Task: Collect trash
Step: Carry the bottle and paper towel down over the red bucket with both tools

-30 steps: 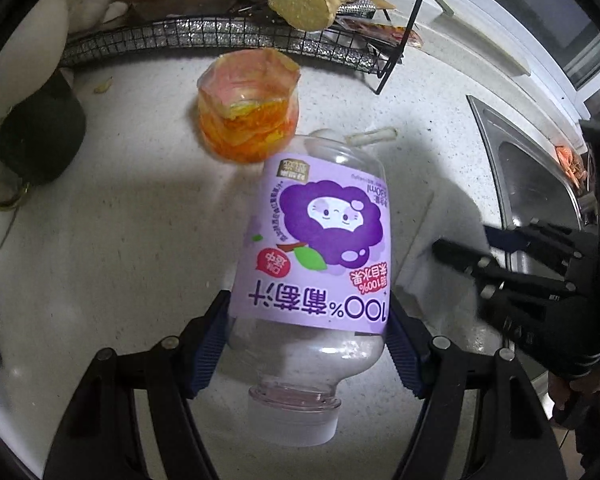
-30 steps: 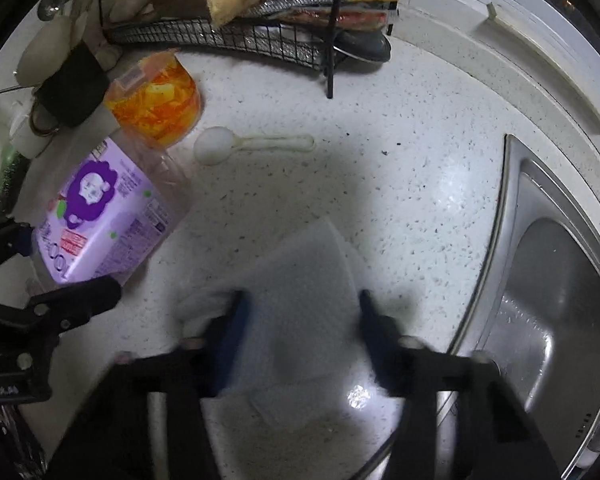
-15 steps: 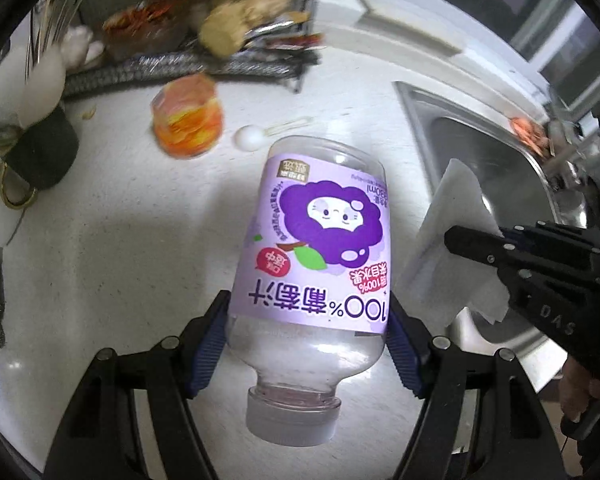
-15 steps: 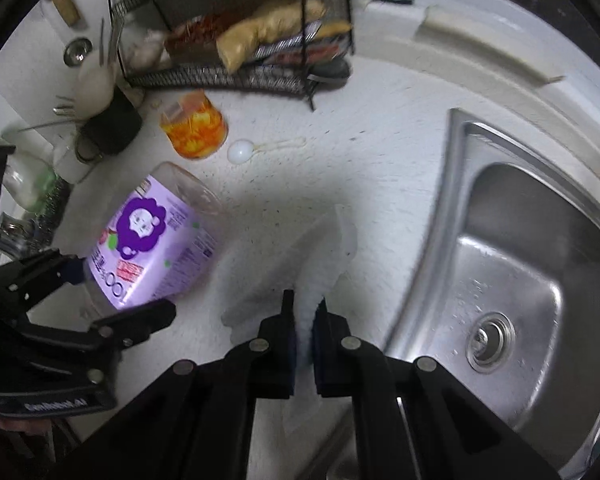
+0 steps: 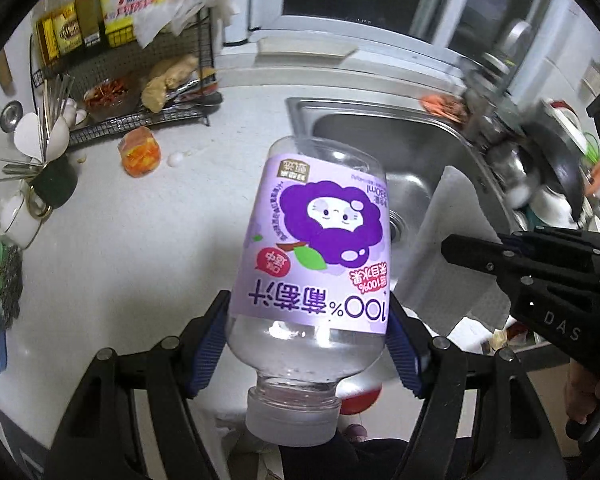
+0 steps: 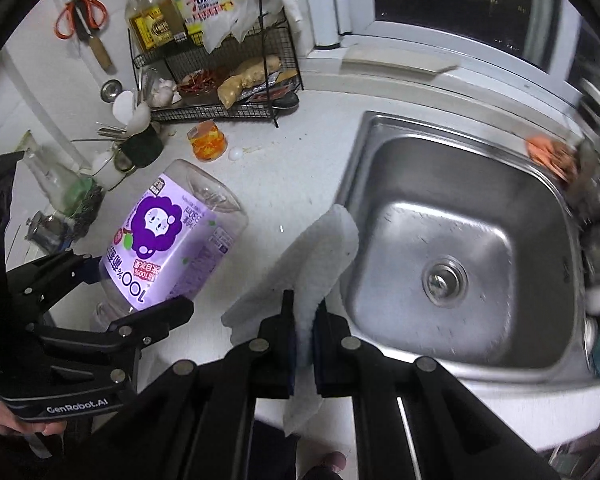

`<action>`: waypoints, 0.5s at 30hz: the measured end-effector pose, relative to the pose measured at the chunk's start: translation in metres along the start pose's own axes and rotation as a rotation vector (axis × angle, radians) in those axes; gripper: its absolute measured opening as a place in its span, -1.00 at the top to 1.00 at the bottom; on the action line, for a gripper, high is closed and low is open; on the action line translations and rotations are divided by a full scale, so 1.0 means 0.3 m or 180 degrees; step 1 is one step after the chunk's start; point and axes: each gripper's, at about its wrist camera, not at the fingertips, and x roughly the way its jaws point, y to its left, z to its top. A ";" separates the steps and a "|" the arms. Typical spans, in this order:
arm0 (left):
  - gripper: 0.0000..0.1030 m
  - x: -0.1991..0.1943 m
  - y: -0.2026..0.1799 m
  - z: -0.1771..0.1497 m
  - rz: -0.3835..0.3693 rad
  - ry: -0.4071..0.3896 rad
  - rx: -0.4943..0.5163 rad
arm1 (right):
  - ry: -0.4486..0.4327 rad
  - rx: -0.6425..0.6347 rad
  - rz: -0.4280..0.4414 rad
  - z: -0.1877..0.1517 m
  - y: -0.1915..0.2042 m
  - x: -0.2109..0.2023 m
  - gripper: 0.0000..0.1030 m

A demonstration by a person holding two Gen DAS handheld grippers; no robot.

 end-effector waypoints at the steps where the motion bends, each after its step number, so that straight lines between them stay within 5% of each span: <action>1: -0.36 -0.022 -0.033 -0.034 0.0003 -0.0010 0.0013 | -0.0025 0.0017 0.0006 -0.037 -0.007 -0.029 0.89; 15: -0.36 -0.187 -0.388 -0.401 -0.0062 0.0015 0.0167 | -0.0149 0.0110 -0.0177 -0.498 -0.107 -0.289 0.89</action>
